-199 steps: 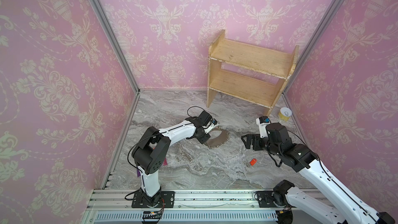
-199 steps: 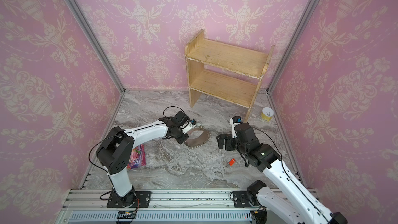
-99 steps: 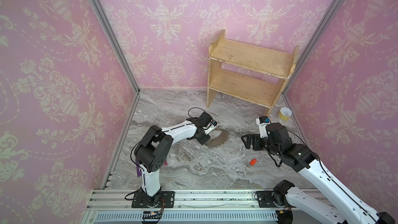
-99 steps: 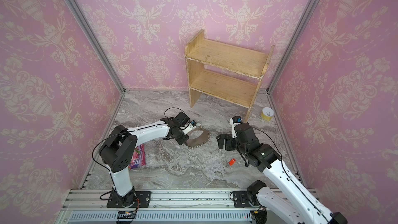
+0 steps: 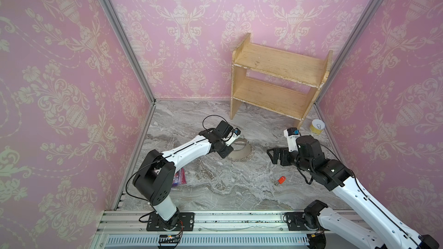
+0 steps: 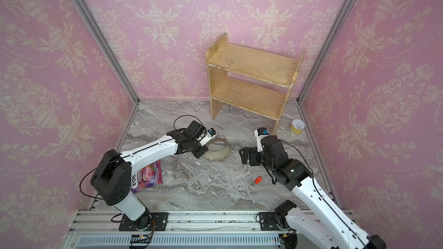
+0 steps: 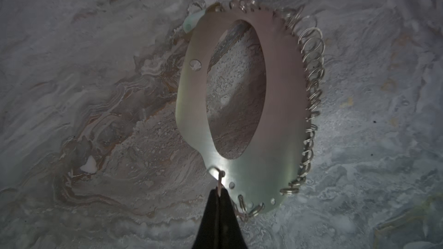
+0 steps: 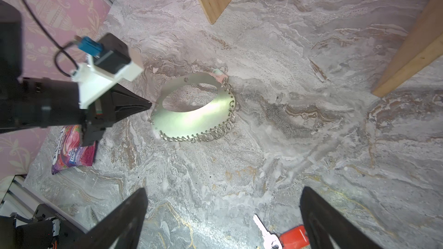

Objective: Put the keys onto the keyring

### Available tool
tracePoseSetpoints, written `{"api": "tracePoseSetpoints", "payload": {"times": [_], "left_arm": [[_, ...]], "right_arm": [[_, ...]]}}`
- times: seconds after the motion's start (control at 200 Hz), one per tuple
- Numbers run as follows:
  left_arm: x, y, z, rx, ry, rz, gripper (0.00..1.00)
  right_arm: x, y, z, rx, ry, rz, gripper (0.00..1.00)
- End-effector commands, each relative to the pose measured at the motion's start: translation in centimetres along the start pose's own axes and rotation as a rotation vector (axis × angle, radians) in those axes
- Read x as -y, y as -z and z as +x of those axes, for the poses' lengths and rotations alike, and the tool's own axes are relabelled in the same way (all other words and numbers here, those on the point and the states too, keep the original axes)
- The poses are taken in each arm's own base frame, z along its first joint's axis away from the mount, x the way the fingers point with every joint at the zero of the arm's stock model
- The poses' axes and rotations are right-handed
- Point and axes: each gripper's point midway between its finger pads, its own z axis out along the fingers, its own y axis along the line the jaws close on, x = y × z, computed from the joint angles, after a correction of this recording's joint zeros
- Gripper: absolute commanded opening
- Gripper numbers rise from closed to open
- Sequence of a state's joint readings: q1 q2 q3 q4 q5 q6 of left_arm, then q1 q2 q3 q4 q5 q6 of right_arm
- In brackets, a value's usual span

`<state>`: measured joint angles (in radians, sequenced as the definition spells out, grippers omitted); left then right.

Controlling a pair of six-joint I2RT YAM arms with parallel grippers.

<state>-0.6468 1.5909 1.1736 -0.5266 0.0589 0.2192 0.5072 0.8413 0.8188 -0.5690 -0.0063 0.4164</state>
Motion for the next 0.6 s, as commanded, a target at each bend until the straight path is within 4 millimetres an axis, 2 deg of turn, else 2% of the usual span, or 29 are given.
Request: {"api": "tracePoseSetpoints", "payload": {"times": [0.0,0.2,0.305,0.48,0.595], "left_arm": [[1.2,4.8,-2.6,0.151,-0.007,0.034,0.0],[2.7,11.9,-6.0,0.41,-0.057,0.079,0.0],[3.9,14.9,-7.2,0.513,-0.091,0.134,0.0],[6.3,17.3,-7.8,0.609,-0.143,0.251,0.0],[7.5,18.8,-8.1,0.676,-0.183,0.29,0.0]], "right_arm": [[-1.8,-0.1,-1.4,0.031,0.093,-0.066,1.0],[-4.9,0.3,-3.9,0.099,0.289,-0.148,1.0],[-7.2,1.5,-5.4,0.166,0.385,-0.23,1.0],[-10.6,3.9,-6.5,0.284,0.494,-0.393,0.99],[-11.5,5.4,-6.5,0.322,0.555,-0.443,0.93]]}}
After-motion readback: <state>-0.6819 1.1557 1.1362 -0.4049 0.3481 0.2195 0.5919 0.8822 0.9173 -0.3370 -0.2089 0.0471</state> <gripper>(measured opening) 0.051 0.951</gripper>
